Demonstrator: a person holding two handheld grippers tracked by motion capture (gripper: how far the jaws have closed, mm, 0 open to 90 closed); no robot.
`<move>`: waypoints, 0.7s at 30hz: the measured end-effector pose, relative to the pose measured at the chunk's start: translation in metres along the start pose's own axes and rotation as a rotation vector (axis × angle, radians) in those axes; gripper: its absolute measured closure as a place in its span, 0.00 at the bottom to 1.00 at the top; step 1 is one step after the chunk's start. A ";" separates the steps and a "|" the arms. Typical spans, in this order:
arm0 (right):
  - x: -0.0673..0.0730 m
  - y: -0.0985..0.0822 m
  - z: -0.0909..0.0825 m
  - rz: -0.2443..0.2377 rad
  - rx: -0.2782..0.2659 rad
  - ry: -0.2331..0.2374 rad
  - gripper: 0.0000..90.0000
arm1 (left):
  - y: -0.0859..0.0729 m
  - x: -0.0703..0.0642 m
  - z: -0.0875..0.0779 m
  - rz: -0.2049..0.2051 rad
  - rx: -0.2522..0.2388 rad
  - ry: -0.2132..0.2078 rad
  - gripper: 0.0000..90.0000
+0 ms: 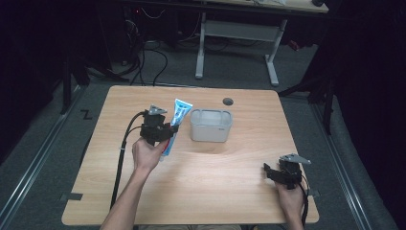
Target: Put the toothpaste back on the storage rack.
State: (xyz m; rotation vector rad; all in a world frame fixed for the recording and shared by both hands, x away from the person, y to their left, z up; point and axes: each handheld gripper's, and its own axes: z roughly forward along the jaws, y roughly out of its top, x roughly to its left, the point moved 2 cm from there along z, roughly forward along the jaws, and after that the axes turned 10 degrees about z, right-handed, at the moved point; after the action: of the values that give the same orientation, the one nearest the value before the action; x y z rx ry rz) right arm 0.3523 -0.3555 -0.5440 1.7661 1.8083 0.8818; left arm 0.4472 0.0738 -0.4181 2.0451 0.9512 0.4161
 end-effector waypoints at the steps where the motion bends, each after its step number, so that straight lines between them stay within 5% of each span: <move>1: 0.000 0.000 0.000 0.000 0.000 0.000 0.34 | 0.001 0.000 0.000 0.003 -0.001 0.001 0.82; 21: 0.000 0.000 0.000 0.000 0.001 0.001 0.34 | 0.022 -0.003 0.009 0.027 -0.040 -0.021 0.81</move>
State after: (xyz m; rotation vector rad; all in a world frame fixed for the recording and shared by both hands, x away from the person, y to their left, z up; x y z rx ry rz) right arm 0.3521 -0.3553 -0.5440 1.7668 1.8098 0.8824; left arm 0.4613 0.0580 -0.4060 2.0241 0.8972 0.4238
